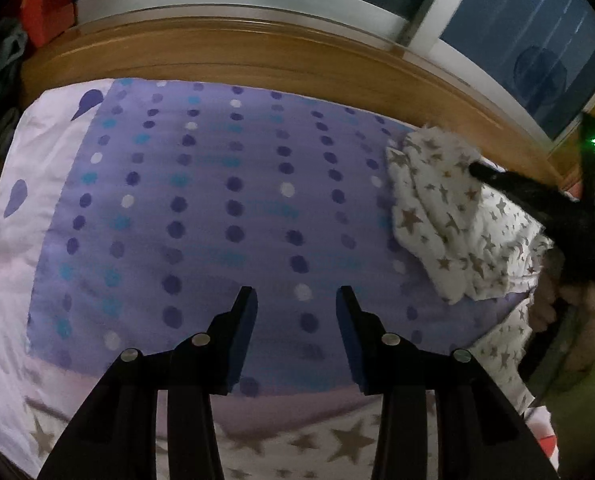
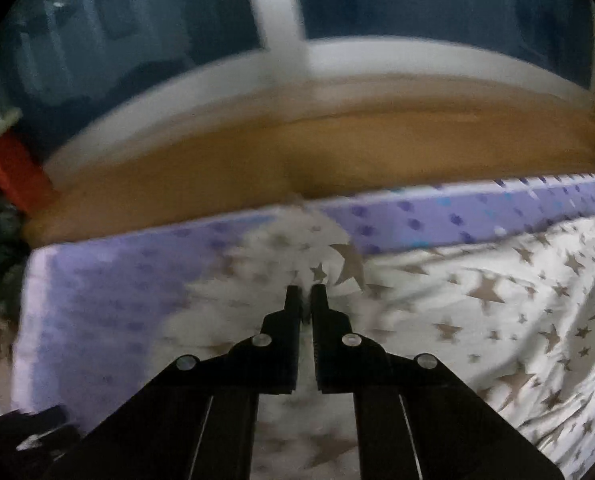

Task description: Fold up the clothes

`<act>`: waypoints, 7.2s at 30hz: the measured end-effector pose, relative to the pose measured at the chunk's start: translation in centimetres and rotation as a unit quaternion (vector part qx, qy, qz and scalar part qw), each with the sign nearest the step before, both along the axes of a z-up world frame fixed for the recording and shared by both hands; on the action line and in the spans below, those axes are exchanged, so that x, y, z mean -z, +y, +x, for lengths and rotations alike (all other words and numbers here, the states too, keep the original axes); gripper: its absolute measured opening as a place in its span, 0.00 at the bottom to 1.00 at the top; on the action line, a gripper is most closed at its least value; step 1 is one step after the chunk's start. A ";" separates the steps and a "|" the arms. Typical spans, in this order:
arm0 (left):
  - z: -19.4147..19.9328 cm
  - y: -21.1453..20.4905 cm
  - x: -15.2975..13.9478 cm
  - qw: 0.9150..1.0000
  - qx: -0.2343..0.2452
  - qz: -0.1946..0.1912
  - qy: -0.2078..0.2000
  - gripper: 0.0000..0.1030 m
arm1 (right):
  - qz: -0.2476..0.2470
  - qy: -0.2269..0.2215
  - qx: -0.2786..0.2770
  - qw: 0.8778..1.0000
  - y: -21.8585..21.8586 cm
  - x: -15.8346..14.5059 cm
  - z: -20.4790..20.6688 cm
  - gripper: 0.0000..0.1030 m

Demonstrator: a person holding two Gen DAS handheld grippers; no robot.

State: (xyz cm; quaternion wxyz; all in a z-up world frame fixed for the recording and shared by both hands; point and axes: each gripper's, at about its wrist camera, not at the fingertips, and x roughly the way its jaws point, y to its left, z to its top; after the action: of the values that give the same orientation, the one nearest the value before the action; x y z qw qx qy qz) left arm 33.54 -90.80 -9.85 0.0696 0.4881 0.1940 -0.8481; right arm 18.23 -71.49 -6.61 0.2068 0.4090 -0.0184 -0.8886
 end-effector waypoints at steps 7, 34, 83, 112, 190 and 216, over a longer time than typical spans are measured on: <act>2.3 -6.3 0.5 0.996 -0.035 0.059 0.051 0.43 | -0.073 -0.021 -0.147 0.986 -8.9 -1.5 5.3 0.04; 4.8 -14.8 -0.3 0.997 -0.032 0.006 0.067 0.85 | 0.123 0.040 -0.177 0.976 -9.6 2.4 13.3 0.66; -1.0 -19.3 -0.7 0.994 -0.019 -0.094 0.061 0.60 | 0.093 -0.013 -0.080 0.992 -6.1 4.9 11.1 0.75; 2.2 -17.8 -0.2 0.991 -0.006 -0.128 0.032 0.61 | 0.063 -0.034 -0.251 0.965 -25.9 3.8 5.4 0.52; -14.0 40.0 -3.2 0.940 0.334 -0.043 0.062 0.71 | 0.046 -0.062 0.081 0.994 50.4 0.8 -3.1 0.58; -16.7 43.2 0.9 0.958 0.286 -0.026 -0.017 0.45 | 0.050 -0.043 -0.032 0.997 52.6 4.1 -4.9 0.63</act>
State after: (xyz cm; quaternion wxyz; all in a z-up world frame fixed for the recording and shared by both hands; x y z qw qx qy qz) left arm 16.84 -47.61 -10.72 -0.1599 0.5359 0.0227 -0.8287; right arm 13.35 -18.85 -10.69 0.2133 0.4573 0.0298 -0.8628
